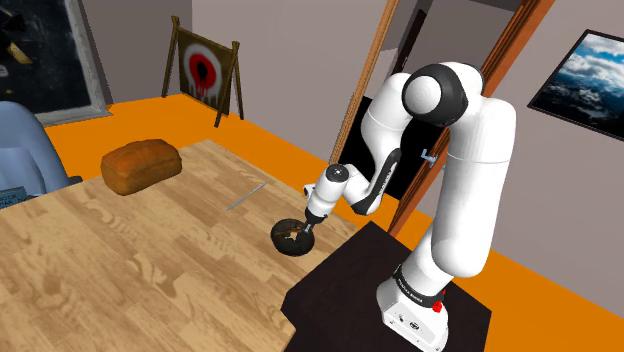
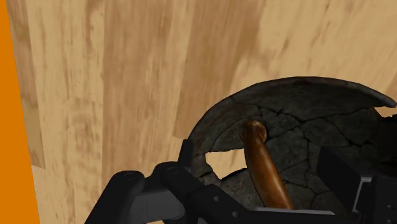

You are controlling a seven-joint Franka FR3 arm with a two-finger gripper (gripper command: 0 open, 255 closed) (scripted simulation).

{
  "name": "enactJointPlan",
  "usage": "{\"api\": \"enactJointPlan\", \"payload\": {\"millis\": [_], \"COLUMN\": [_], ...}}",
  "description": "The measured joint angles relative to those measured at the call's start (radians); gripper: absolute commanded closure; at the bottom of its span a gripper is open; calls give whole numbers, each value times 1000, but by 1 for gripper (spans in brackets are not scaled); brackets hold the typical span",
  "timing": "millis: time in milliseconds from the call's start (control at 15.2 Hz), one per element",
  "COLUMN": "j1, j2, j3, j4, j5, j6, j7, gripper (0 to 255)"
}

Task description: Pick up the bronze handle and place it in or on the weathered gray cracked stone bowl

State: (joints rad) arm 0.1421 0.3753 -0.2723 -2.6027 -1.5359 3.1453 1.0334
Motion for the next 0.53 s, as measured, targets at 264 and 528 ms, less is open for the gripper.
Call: {"api": "enactJointPlan", "payload": {"millis": [264, 528], "j1": [-19, -108], "j2": [-74, -219], "j3": [33, 143], "j4": [-65, -168], "j5": [141, 447], "j6": [-29, -90], "j7": [-141, -444], "gripper": [0, 0]}}
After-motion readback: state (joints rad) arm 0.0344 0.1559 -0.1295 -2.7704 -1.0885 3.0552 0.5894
